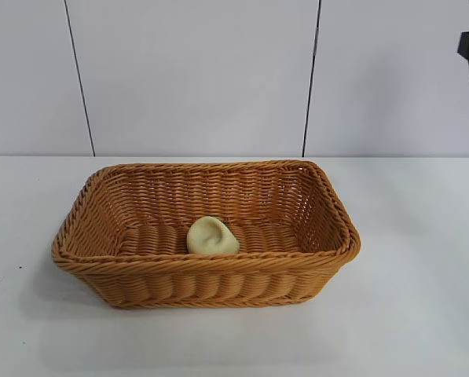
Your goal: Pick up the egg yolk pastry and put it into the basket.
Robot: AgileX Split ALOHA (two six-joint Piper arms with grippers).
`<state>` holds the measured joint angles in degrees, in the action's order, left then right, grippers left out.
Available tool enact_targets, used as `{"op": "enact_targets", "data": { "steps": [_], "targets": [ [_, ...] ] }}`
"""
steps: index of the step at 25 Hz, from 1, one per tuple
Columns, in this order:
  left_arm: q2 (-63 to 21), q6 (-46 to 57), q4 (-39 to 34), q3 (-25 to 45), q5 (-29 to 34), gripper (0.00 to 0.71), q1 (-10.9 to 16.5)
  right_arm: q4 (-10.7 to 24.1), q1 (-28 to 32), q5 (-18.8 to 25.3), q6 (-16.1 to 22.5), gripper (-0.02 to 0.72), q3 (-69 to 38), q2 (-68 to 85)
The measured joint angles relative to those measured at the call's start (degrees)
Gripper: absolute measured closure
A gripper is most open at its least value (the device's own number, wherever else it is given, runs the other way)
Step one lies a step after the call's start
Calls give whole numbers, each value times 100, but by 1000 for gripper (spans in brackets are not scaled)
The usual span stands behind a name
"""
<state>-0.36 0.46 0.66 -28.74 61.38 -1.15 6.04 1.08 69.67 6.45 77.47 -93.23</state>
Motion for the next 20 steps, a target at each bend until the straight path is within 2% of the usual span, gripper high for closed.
{"op": "enact_targets", "data": {
  "steps": [7, 17, 20],
  "targets": [
    [0, 0, -2, 0, 0, 18, 0, -92, 0, -60, 0, 69, -2162, 2252],
    [0, 0, -2, 0, 0, 18, 0, -214, 0, -986, -5, 69, -4543, 5280],
    [0, 0, -2, 0, 0, 18, 0, -214, 0, -1023, -44, 69, -4834, 6139]
  ]
}}
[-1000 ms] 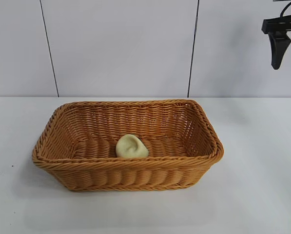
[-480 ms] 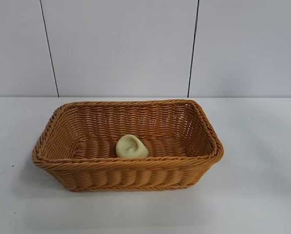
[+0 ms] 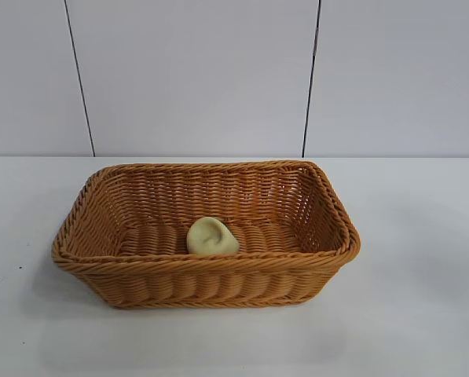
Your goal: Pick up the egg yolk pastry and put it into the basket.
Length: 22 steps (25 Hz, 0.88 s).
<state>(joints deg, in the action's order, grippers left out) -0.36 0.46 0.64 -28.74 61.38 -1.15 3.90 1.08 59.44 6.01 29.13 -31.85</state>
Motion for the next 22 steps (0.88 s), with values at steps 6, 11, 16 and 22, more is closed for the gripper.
{"op": "enact_targets", "data": {
  "steps": [6, 11, 16, 22],
  "targets": [
    [0, 0, 0, 0, 0, 18, 0, -8, 0, -49, -43, 69, -26, 1308],
    [0, 0, 0, 0, 0, 18, 0, -14, 0, -83, -43, 69, -36, 2242],
    [0, 0, 0, 0, 0, 18, 0, -18, 0, -90, -43, 69, -36, 3119],
    [0, 0, 0, 0, 0, 18, 0, -18, 0, -85, -43, 69, -36, 3206]
  ]
}}
